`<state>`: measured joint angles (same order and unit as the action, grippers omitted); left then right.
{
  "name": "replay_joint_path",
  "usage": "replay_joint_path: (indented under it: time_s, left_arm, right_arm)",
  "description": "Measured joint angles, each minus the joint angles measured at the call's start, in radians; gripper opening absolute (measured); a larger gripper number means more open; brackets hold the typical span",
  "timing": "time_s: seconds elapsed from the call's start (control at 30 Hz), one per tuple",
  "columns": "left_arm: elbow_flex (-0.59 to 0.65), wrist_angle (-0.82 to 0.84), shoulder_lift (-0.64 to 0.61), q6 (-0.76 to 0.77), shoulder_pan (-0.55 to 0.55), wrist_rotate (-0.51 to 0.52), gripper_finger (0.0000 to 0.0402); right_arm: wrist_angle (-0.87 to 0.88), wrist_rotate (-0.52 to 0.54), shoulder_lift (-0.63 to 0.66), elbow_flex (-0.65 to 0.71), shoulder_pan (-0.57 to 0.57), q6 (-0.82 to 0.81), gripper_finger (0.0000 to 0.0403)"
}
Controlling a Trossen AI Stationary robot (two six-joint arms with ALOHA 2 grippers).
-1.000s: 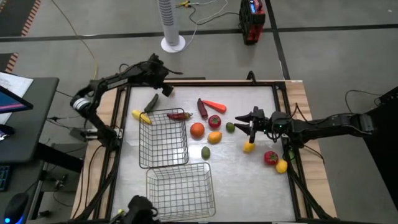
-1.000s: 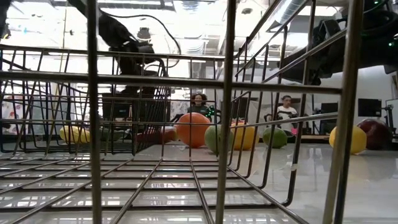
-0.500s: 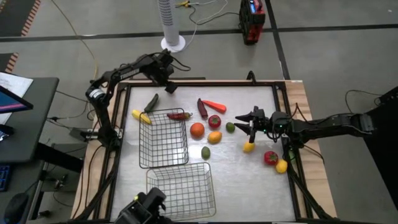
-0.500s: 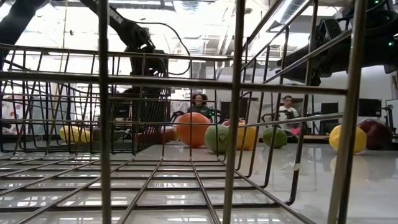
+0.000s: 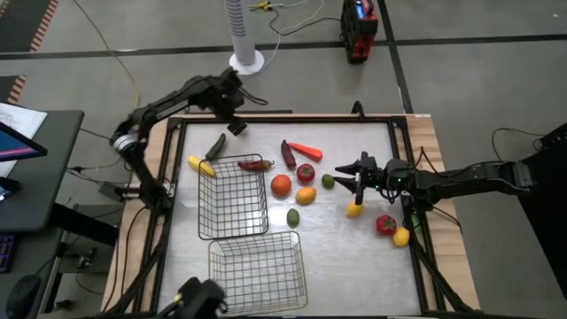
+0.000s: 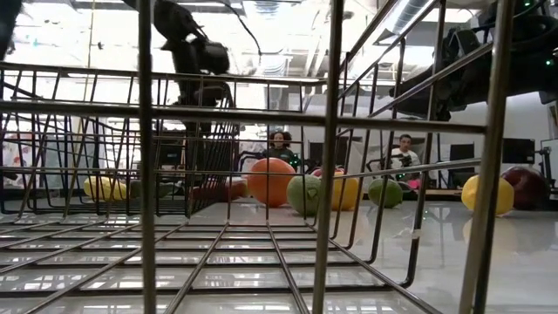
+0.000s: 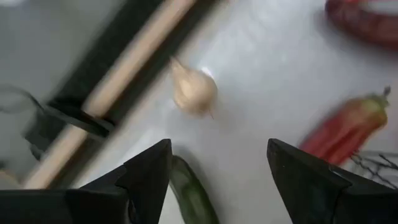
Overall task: Sort produce into baskets
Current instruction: Put the green chili pepper into the black wire basket
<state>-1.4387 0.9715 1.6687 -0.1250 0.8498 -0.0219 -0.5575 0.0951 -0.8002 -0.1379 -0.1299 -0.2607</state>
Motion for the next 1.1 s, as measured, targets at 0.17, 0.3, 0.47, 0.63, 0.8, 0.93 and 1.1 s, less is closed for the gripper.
replay_joint_path:
  time_s: [0.17, 0.3, 0.47, 0.63, 0.8, 0.93, 1.1]
  left_arm:
    - [0.242, -0.108, -0.219, 0.027, 0.051, 0.004, 0.0241]
    - [0.38, -0.113, -0.346, 0.102, 0.112, 0.004, 0.024]
    - [0.484, -0.115, -0.385, 0.156, 0.175, 0.003, 0.024]
    - [0.507, -0.147, -0.295, 0.19, 0.201, -0.044, 0.024]
    - [0.495, -0.158, -0.159, 0.197, 0.183, -0.075, 0.0239]
    - [0.478, -0.163, -0.078, 0.185, 0.146, -0.086, 0.0239]
    - [0.471, -0.21, -0.06, 0.178, 0.106, -0.004, 0.0239]
  right_arm:
    - [-0.004, 0.0, 0.0, 0.0, 0.0, 0.0, 0.0207]
    - [-0.032, 0.001, 0.0, 0.0, 0.0, 0.008, 0.0207]
    - [-0.061, 0.002, 0.0, 0.0, 0.0, 0.009, 0.0207]
    - [-0.084, 0.005, 0.0, 0.0, 0.0, 0.013, 0.0207]
    - [-0.083, 0.005, 0.0, 0.0, 0.0, 0.023, 0.0207]
    - [-0.083, 0.005, 0.0, 0.0, 0.0, 0.024, 0.0207]
    - [-0.079, 0.004, 0.0, 0.0, 0.0, 0.026, 0.0207]
